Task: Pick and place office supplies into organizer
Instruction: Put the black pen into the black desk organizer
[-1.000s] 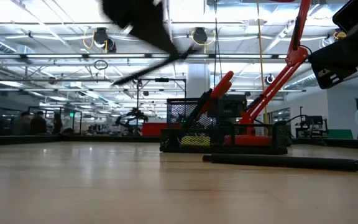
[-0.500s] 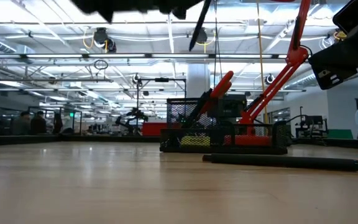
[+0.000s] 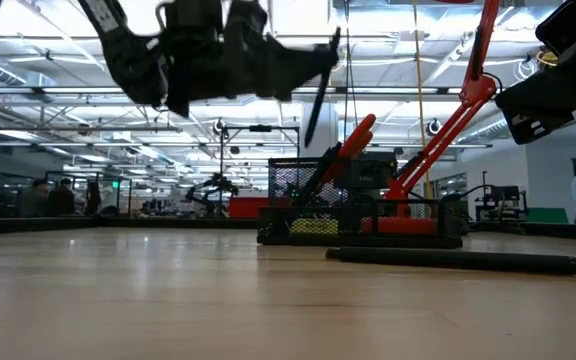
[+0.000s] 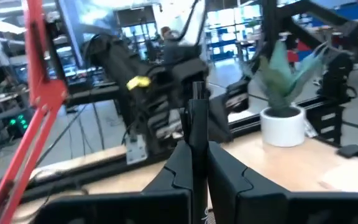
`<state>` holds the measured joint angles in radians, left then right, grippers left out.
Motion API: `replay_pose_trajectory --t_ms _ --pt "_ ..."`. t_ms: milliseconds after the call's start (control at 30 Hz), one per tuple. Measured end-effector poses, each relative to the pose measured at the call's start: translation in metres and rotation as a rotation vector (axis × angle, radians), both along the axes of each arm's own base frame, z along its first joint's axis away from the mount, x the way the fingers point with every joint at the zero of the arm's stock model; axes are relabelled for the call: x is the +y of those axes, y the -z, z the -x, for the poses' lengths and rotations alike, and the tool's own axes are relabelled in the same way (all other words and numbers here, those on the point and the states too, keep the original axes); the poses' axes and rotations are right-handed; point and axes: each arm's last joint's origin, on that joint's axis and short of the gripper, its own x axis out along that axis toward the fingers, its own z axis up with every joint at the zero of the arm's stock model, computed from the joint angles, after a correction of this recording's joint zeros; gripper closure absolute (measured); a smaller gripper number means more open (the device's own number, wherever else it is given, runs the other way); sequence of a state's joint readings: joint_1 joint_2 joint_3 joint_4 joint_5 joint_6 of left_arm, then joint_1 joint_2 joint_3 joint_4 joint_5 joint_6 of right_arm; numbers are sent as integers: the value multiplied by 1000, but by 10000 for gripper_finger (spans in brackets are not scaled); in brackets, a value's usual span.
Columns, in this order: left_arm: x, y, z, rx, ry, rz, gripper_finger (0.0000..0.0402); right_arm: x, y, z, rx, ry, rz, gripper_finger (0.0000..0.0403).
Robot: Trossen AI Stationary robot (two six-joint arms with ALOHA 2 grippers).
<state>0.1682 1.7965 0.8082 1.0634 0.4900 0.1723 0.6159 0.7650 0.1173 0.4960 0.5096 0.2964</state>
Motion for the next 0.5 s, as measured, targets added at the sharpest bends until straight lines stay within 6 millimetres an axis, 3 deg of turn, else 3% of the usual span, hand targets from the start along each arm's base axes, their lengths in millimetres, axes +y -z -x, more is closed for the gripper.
replay_pose_trajectory --t_ms 267,500 --pt "24 41 -7 58 -62 86 384 -1 0 0 -3 18 2 385" --pt "25 47 -7 95 -65 84 382 -1 0 0 -5 13 30 385"
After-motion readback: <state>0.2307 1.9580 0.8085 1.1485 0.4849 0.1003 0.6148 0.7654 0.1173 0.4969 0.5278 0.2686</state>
